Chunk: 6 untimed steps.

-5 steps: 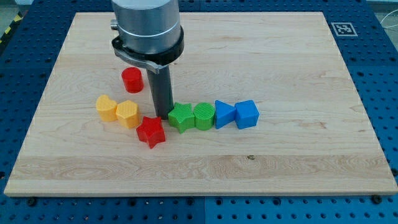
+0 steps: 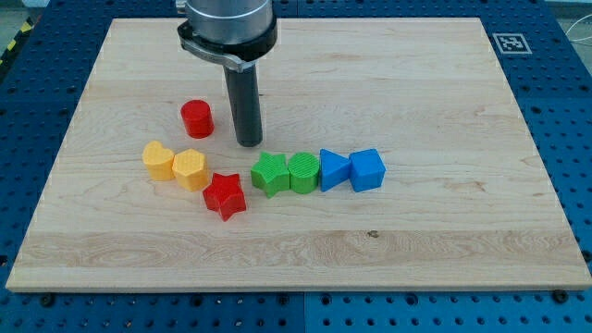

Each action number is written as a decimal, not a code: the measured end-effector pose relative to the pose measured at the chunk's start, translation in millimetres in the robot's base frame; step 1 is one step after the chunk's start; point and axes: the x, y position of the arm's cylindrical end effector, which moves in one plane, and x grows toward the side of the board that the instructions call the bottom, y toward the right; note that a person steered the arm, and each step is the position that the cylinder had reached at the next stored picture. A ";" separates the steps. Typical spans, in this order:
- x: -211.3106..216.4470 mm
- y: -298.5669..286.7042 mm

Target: Push the red circle towards the left

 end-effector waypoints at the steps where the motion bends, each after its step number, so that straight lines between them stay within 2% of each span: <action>1: -14.4 -5.0; 6: -22.3 -88.4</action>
